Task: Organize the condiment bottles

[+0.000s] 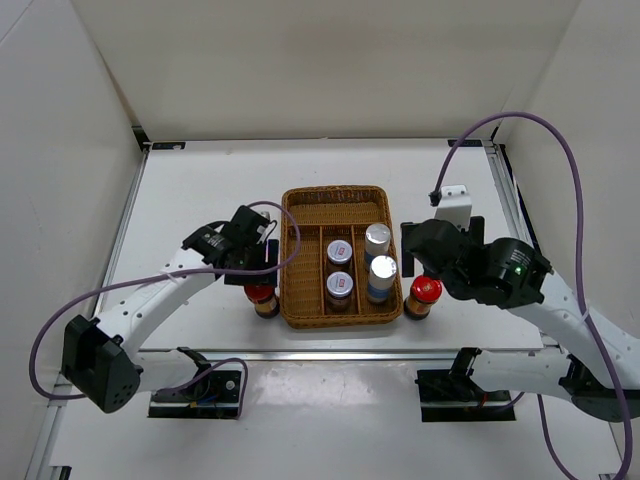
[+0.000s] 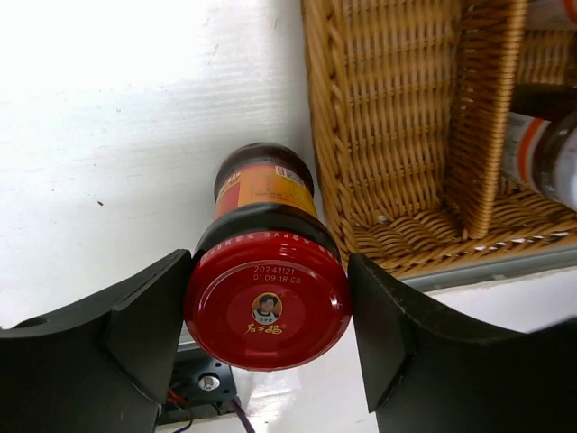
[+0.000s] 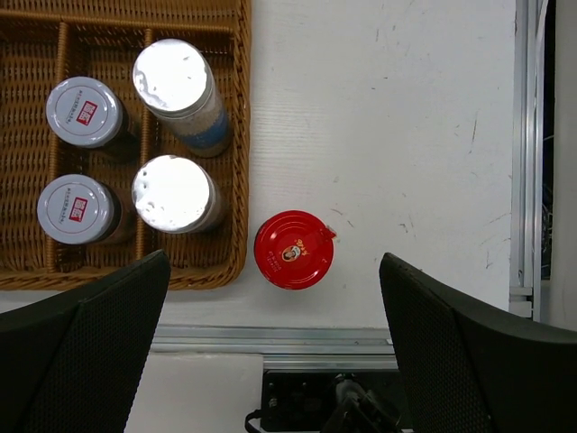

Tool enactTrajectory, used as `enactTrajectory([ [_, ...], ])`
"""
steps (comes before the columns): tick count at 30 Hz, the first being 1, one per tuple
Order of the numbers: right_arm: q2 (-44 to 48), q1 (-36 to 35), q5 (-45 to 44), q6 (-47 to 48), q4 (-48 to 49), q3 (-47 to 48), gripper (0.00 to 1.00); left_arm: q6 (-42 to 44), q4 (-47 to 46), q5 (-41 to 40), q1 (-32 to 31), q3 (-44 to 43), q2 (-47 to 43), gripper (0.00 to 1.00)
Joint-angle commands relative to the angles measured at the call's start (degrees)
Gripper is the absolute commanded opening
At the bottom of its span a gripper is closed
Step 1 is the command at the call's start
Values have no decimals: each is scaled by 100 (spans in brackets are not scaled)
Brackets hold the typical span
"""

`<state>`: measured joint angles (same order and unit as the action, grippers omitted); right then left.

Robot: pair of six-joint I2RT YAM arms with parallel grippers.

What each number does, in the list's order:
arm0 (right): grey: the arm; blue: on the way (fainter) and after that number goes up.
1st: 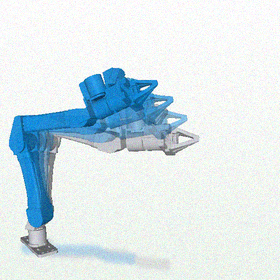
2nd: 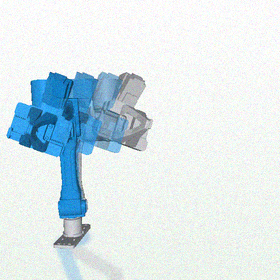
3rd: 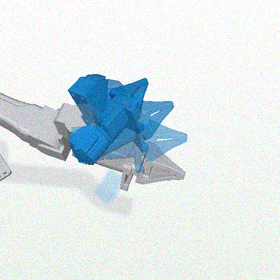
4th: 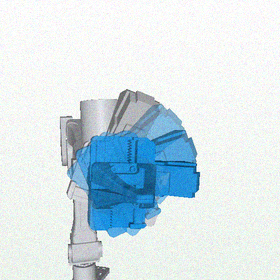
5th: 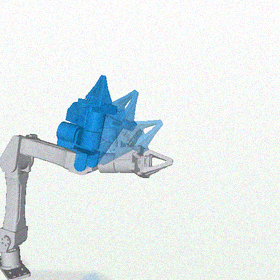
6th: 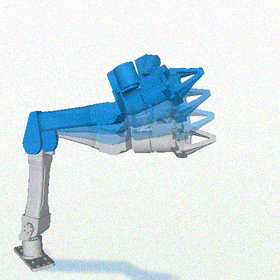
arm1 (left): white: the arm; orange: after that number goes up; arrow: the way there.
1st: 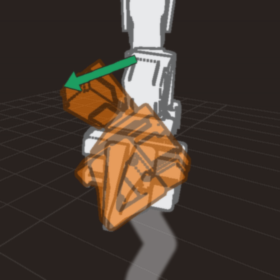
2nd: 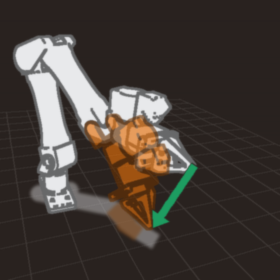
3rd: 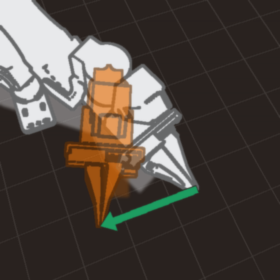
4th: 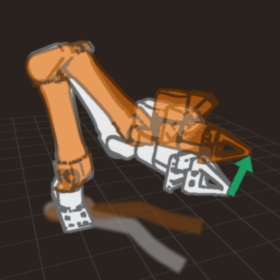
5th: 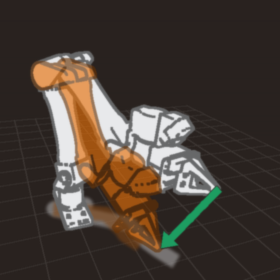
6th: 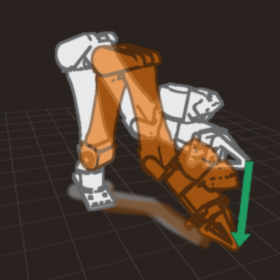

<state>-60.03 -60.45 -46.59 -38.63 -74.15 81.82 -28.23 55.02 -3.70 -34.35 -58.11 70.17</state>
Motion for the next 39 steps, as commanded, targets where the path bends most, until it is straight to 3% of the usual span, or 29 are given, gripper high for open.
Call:
enactTrajectory([
  [1, 193, -2, -254, -92, -117, -8, 100, 72, 43, -95, -10, -683, -83, 41],
  [2, 193, -2, -315, -92, -178, -8, 100, 124, 122, -182, -10, -858, -83, 34],
  [9, 299, -2, -369, -206, -293, -61, 100, 370, 465, -393, -10, -2773, 444, 12],
  [20, 509, -2, -421, -373, -591, -8, 100, 538, 527, -360, -10, -4191, 2147, 11],
  [27, 694, -2, -299, -715, -776, -201, 100, 485, -26, -237, -10, -4007, 2589, 14],
  [39, 220, -2, 124, -2068, -1357, -667, 100, 379, -589, -78, -10, -3427, 2932, 39],
])
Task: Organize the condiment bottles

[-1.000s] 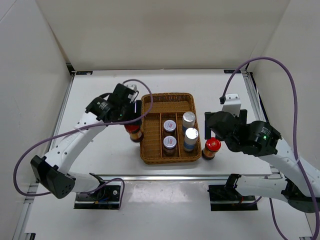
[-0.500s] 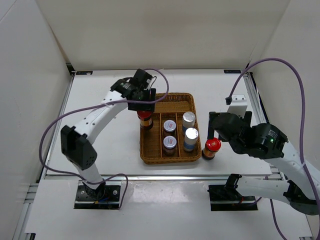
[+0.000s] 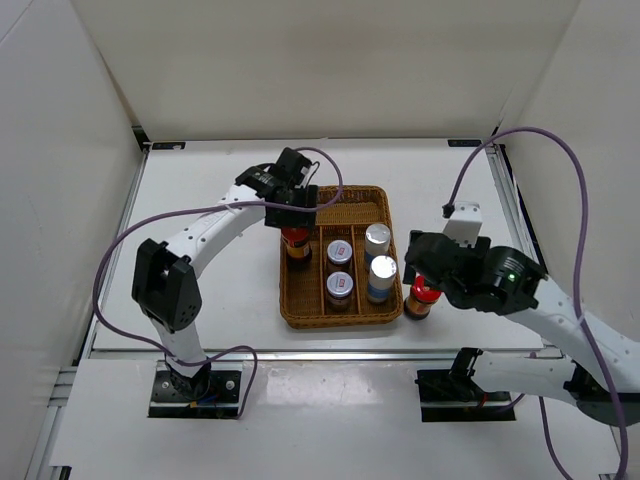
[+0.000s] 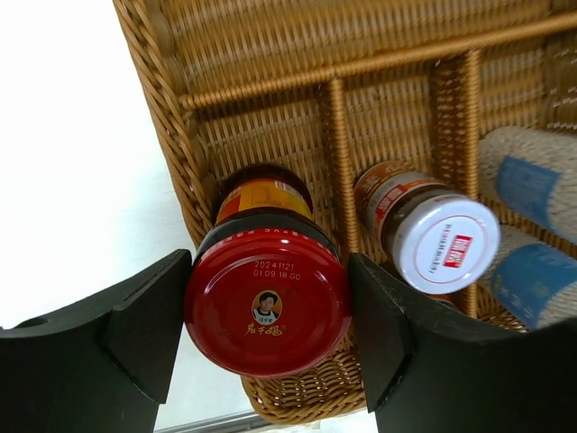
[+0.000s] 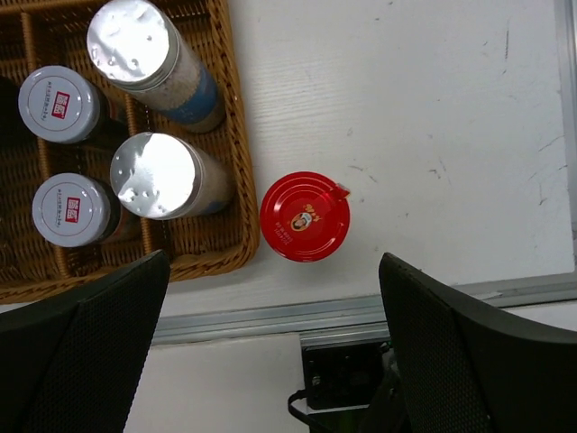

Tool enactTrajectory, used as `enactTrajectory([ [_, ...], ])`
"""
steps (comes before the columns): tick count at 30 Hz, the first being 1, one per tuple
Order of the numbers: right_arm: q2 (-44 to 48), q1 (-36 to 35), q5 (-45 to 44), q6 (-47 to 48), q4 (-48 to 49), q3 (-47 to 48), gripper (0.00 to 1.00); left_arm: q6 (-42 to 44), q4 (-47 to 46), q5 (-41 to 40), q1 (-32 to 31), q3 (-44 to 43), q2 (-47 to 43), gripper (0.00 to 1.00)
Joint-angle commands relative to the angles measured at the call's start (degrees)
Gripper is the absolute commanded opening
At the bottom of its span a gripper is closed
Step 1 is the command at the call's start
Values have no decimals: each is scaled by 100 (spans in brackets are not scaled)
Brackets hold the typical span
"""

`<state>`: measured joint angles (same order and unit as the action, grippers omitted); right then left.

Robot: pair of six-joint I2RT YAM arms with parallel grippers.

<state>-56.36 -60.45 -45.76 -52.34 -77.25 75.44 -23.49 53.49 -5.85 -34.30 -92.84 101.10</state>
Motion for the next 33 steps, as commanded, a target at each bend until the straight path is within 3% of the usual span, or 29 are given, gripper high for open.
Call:
enactTrajectory([
  [1, -208, -2, 93, -916, -1098, -90, 100, -95, -497, 136, -15, 46, -161, 42],
  [4, -52, 121, 164, -1094, -950, -362, 100, -95, -551, 136, -15, 178, -56, 53],
  [8, 72, 393, 559, -963, -554, -749, 100, -95, -551, 136, 38, 178, -55, 75],
  [9, 72, 393, 629, -1032, -554, -750, 100, -95, -551, 136, 38, 178, -3, 86],
  [14, 72, 393, 796, -884, -265, -891, 100, 55, -551, 294, 90, 178, -3, 93],
  [15, 72, 393, 796, -788, -99, -943, 100, 55, -551, 373, 91, 178, -3, 99],
  [19, -174, 463, 858, -795, -45, -943, 100, 55, -551, 532, 204, -49, -230, 99],
  [23, -253, 1295, 1533, -480, 438, -1347, 100, 334, -498, 760, 258, -409, -730, 99],
  [26, 44, 1457, 1702, -427, 633, -1471, 100, 651, -436, 289, 380, -463, -1091, 99],
  [29, 168, 1518, 1631, -348, 756, -1471, 100, 915, -523, -416, 687, 192, -1688, 99],
  [33, -383, 1702, 1947, -22, 984, -1471, 100, 811, -866, -1138, 1083, 1194, -2583, 99],
])
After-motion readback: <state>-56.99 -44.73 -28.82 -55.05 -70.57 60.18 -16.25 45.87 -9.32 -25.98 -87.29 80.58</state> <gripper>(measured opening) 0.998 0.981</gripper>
